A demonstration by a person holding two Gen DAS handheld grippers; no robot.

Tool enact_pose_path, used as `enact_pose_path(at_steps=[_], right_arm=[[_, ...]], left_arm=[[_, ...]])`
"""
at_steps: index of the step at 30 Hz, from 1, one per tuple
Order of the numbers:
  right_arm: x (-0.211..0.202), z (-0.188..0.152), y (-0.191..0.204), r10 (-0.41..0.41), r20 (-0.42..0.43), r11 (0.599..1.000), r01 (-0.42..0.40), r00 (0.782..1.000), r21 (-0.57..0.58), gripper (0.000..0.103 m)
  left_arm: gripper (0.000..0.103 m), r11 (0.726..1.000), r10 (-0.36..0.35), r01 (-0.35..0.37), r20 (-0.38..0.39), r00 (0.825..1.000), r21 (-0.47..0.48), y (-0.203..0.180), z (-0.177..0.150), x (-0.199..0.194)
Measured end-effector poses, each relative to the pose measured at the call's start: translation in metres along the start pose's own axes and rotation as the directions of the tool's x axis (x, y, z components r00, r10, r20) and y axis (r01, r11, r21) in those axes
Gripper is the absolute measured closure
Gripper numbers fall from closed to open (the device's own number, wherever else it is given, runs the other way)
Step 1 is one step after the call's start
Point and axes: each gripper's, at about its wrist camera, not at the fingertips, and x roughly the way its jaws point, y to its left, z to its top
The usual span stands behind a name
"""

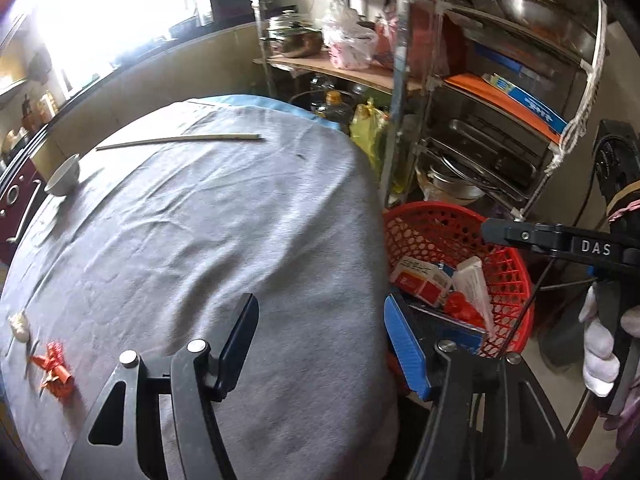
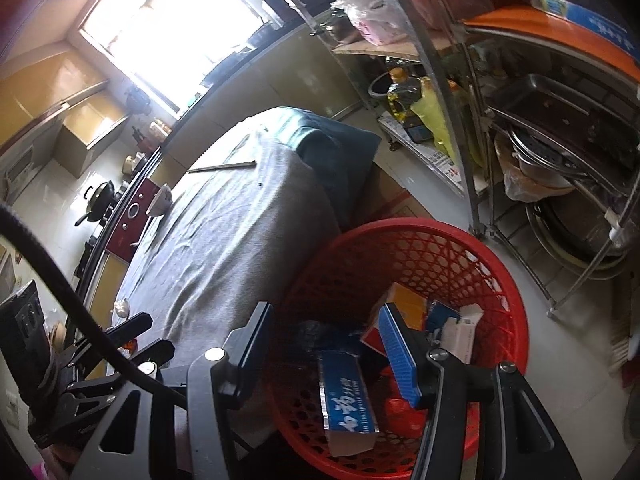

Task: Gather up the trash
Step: 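Swing both open tools back over the table toward the orange wrapper and tissue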

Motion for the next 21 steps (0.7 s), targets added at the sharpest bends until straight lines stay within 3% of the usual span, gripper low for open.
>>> enact_pose_path(at_steps=[11,21], right_arm=[[0.012,0.001,0.055,0.009,-0.035,0.993,-0.013,0.999,-0.116,0.044],[0.034,-0.004,0.123,0.037,-0.089,0.967,-0.058,0.995,-0.247,0.044]], left_arm=[[0.035,0.984,0.152,-0.150,0.018,0.988,-0.097,0.063,-0.023,-0.025],[0.035,0.941,0.263,-0.253,0.018,0.965,-0.227,0.129,-0.052,-0.049]])
